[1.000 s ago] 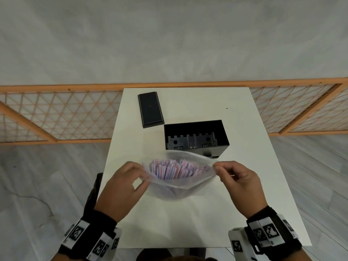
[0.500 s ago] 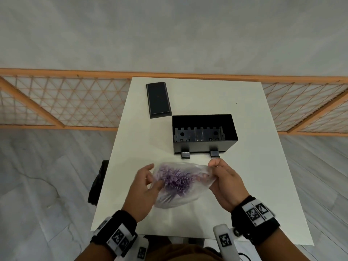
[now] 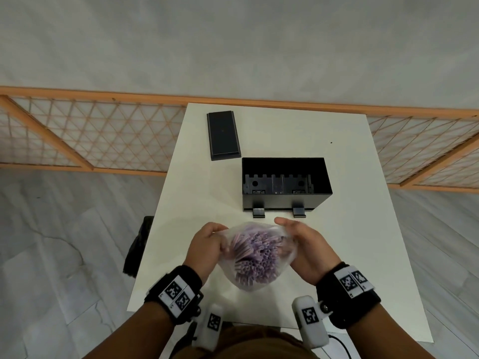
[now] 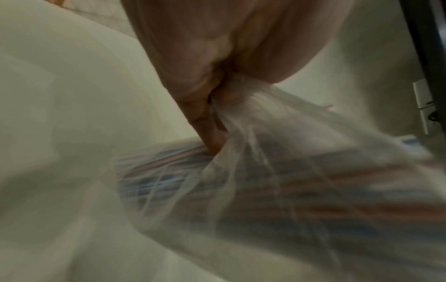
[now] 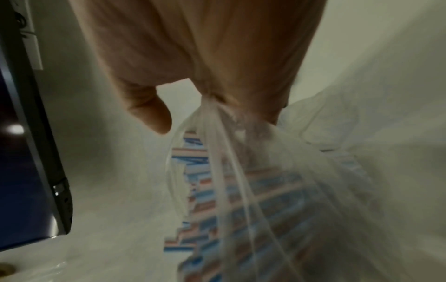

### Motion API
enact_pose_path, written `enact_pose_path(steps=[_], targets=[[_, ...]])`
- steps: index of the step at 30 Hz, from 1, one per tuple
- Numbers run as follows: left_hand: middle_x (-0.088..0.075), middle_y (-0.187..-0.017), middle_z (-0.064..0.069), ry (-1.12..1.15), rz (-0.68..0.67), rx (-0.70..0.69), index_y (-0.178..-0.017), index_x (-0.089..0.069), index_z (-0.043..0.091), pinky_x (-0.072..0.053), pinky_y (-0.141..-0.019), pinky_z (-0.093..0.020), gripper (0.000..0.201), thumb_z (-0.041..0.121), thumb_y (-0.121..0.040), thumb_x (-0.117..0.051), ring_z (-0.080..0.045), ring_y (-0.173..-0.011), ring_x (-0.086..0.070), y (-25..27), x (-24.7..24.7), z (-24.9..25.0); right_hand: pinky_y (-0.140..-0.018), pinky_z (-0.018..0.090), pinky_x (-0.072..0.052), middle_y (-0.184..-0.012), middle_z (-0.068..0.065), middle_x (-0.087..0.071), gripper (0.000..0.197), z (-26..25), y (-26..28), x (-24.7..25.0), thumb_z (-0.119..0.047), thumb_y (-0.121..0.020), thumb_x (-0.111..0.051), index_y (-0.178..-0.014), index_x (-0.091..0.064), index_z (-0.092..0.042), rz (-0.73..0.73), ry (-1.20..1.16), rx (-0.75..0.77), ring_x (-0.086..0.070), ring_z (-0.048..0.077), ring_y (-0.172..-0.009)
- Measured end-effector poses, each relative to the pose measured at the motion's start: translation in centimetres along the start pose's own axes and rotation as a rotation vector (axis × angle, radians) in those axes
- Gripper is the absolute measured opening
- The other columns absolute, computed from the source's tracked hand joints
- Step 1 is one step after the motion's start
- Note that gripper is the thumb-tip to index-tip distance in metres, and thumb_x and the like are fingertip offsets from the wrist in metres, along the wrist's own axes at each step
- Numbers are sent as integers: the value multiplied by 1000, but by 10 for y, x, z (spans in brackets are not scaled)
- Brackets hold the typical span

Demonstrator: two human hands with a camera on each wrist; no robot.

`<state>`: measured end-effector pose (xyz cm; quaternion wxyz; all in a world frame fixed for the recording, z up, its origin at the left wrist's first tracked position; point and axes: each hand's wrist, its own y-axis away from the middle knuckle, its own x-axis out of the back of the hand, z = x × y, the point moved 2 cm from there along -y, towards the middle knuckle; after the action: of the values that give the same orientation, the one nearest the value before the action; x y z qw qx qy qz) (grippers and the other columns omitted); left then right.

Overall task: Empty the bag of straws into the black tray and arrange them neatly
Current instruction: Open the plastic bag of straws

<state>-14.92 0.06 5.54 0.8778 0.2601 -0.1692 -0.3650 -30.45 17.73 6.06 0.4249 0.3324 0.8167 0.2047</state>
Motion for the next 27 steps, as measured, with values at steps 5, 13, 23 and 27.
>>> enact_pose_path(steps=[5, 13, 23, 27], targets=[[-71, -90, -8, 68, -71, 57, -95, -71, 11, -50, -74, -42, 27, 31, -79, -63, -27, -84, -66, -2, 1, -6, -84, 45, -57, -110, 30, -67, 41, 9, 5, 3, 1, -77, -68, -116, -60, 10, -44, 246, -31, -66, 39, -99], [-76, -98, 2, -77, -34, -81, -87, -77, 19, -51, -90, -36, 25, 27, -103, -59, -22, -102, -69, -14, 7, -16, -91, 65, -53, -100, 20, -76, 38, 2, -2, -5, -48, -94, -66, -101, -76, -12, 99, 679, 177, -69, 50, -96], [-76, -93, 9, -263, -122, -247, -96, -74, 24, -47, -74, -13, 36, 35, -110, -43, 0, -87, -68, -12, -15, -3, -55, 37, -60, -78, 19, -63, 35, -7, -10, -13, -25, -106, -50, -94, -59, 7, 259, 564, 216, -65, 29, -69], [-77, -99, 3, -206, -125, -164, -100, -76, 18, -54, -83, -22, 32, 29, -109, -47, -13, -98, -71, -22, -18, -9, -49, 33, -48, -73, 26, -62, 24, -2, -16, -5, -19, -103, -55, -96, -61, 3, 170, 324, 125, -52, 28, -52]])
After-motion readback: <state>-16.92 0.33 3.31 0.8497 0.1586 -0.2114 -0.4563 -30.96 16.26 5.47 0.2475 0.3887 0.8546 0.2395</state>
